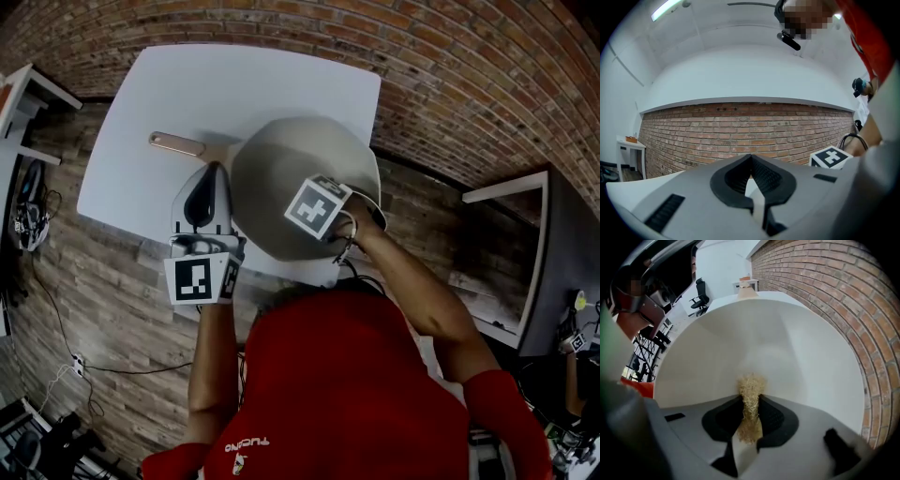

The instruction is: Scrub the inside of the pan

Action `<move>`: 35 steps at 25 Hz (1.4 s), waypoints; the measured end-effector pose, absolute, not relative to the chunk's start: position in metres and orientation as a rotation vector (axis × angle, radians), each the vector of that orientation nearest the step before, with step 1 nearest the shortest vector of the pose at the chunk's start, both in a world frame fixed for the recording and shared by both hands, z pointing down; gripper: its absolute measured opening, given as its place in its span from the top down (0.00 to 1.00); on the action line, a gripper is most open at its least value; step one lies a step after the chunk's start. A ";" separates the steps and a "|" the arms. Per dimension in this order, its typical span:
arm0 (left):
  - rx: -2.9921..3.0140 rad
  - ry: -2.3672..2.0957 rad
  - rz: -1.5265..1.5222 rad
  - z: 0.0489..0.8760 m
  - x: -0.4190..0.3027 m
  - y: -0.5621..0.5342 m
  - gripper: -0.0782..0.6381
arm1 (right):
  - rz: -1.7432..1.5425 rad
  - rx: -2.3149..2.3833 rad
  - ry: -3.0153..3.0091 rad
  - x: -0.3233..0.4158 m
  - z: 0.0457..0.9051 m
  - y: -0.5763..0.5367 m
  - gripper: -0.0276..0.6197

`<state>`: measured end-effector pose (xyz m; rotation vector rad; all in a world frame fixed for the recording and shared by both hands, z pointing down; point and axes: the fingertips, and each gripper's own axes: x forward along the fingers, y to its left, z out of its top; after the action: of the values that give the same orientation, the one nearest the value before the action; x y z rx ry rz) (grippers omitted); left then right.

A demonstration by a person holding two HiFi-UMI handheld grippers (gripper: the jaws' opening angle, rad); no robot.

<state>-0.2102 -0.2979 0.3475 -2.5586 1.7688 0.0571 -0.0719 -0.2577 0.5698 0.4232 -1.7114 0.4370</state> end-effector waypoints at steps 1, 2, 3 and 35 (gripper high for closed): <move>-2.560 1.768 0.048 0.348 -0.210 -0.298 0.87 | 0.433 0.435 -1.701 -0.068 0.570 -0.261 0.82; -2.562 1.765 0.048 0.348 -0.209 -0.298 0.87 | 0.432 0.447 -1.694 -0.064 0.571 -0.263 0.82; -2.565 1.764 0.053 0.348 -0.209 -0.298 0.87 | 0.435 0.461 -1.689 -0.061 0.571 -0.266 0.82; -2.638 1.637 0.094 0.318 -0.158 -0.294 0.87 | 0.560 0.935 -2.549 -0.060 0.409 -0.303 0.82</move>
<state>-0.1584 -0.2942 0.3181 -2.6382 1.6370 0.0943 -0.0598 -0.3025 0.4092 0.9351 -2.5493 0.5597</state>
